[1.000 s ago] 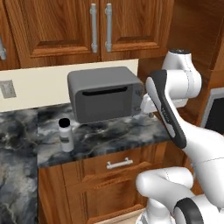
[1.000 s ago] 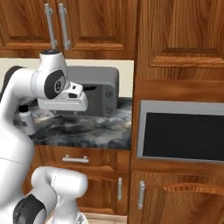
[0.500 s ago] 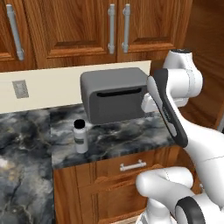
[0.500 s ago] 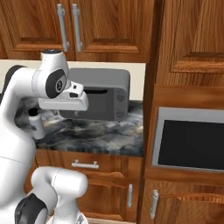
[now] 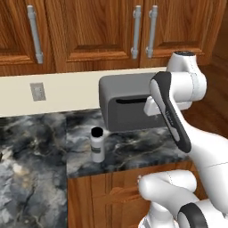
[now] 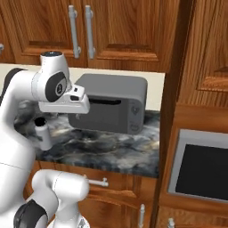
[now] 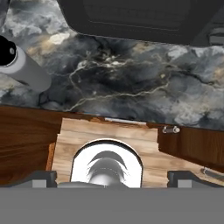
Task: Move the drinks to the dining counter.
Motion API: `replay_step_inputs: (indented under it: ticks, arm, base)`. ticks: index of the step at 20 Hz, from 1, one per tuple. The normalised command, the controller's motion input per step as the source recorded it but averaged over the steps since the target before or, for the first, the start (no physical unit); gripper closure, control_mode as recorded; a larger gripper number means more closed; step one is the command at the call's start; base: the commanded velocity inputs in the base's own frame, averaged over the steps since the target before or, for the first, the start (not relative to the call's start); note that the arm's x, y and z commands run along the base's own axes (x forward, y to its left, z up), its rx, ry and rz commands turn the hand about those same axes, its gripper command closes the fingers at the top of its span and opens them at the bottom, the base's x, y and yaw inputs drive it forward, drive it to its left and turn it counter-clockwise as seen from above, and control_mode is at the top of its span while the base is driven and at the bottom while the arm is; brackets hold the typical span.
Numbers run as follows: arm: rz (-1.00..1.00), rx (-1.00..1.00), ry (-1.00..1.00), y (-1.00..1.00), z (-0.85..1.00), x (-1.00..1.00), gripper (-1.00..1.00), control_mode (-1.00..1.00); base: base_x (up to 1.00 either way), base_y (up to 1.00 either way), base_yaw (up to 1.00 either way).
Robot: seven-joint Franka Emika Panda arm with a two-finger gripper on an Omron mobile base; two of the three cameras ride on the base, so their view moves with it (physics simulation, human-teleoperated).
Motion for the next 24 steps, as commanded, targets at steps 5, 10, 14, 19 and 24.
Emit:
replay_step_inputs:
  ticks: [5,10,14,19,24]
  arm:
    - [0.00,0.00,0.00,0.00,0.00,0.00,-1.00,1.00]
    - [0.00,0.00,0.00,0.00,0.00,0.00,-1.00,1.00]
    - [0.00,0.00,0.00,0.00,0.00,0.00,-1.00,1.00]
    - [0.00,0.00,0.00,0.00,0.00,0.00,-1.00,1.00]
    - [0.00,0.00,0.00,0.00,0.00,0.00,-1.00,1.00]
  base:
    - [0.27,0.12,0.22]
    - [0.03,0.27,0.21]
    - [0.24,0.31,0.12]
    - [0.32,0.27,0.08]
    - [0.00,0.16,0.06]
